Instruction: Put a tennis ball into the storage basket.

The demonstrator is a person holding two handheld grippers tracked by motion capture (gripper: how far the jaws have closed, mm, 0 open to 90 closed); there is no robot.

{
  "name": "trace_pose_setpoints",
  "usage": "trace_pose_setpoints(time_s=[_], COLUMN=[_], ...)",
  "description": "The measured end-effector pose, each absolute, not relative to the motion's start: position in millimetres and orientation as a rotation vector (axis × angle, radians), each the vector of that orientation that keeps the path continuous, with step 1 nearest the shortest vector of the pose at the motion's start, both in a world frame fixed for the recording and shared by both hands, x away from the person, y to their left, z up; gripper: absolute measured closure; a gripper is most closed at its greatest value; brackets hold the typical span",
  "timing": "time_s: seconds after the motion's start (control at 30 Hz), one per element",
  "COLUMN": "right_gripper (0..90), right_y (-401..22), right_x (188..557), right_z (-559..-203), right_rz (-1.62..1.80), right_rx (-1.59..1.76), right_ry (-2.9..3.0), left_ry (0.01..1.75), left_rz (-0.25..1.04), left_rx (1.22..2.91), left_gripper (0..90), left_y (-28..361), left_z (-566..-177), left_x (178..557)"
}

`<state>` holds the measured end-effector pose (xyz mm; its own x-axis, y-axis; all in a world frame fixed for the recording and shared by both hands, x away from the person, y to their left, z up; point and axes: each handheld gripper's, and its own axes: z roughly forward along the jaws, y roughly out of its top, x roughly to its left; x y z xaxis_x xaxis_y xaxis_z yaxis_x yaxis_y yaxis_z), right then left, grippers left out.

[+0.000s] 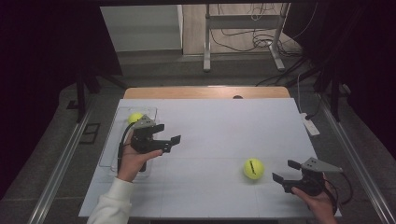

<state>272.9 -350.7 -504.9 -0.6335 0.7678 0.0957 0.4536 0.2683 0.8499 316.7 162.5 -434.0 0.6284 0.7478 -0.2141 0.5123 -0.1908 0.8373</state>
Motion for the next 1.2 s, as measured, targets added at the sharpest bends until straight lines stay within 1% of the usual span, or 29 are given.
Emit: trace_pose_setpoints(time_s=[0.3,0.9,1.2], right_gripper=[12.2,12.1,12.1], right_y=[-350.5,-350.1,-348.9], right_x=[273.3,272.6,272.3], right_z=[-505.3,-505.2,-505.4], right_rz=[1.31,1.309,1.308], right_rx=[1.112,1.11,1.104], right_ry=[2.211,2.213,2.217], left_ry=[0.983,0.96,0.921], left_rz=[0.269,0.247,0.24], left_rx=[1.891,1.926,1.941], left_gripper=[15.3,15.4,15.4], left_y=[151.4,132.2,118.9], left_z=[-438.3,-443.1,-441.3], left_x=[317.1,314.6,310.0])
